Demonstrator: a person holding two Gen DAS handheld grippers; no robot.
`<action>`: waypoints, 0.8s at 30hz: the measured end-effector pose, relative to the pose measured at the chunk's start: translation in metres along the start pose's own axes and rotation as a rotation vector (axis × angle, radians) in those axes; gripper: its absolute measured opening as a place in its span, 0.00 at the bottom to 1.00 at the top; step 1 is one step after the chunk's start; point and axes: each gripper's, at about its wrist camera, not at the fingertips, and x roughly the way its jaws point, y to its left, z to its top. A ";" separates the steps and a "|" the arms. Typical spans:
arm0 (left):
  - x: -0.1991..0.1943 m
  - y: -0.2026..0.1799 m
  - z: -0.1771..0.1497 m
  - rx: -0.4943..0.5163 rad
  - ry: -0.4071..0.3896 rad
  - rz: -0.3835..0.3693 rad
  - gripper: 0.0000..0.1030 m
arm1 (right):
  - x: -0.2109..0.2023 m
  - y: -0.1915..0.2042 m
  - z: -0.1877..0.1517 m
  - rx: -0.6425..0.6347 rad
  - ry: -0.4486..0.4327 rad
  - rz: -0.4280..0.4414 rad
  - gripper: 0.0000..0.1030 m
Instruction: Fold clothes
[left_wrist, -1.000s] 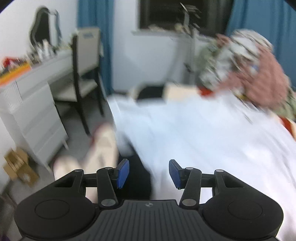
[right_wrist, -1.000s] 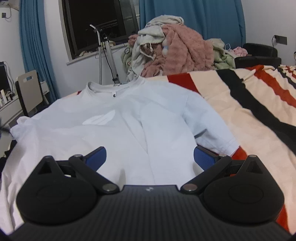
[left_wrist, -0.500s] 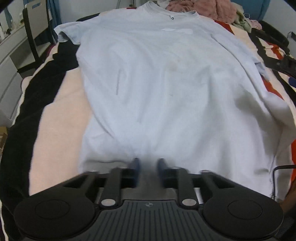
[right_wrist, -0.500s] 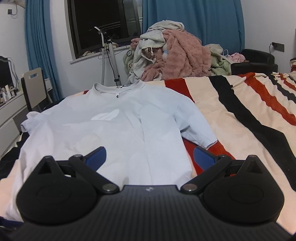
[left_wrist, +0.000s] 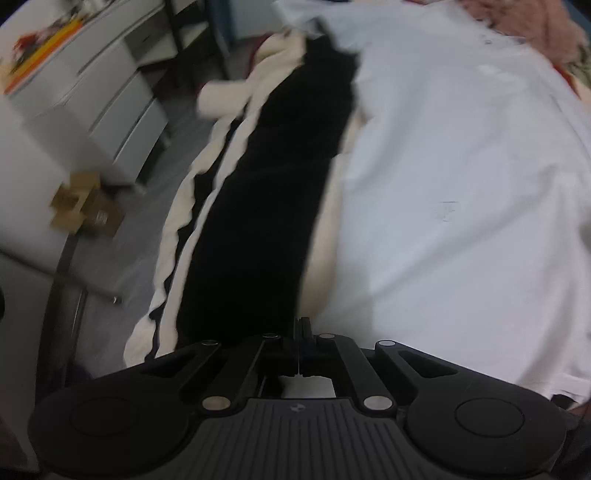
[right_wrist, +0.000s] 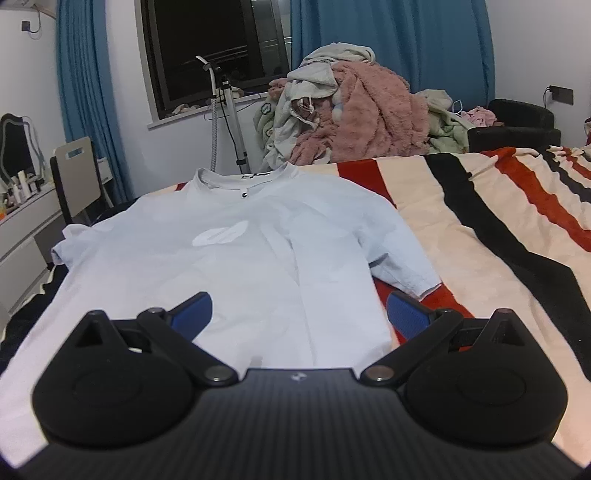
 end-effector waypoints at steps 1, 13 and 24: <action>-0.003 0.001 0.004 -0.009 -0.018 -0.014 0.06 | 0.000 0.000 0.000 0.002 0.001 0.003 1.00; -0.048 -0.115 0.036 0.037 -0.456 -0.216 0.80 | -0.007 -0.036 0.014 0.129 -0.021 0.012 0.99; 0.009 -0.169 0.033 0.120 -0.613 -0.320 0.81 | 0.059 -0.154 0.051 0.455 0.059 0.019 0.77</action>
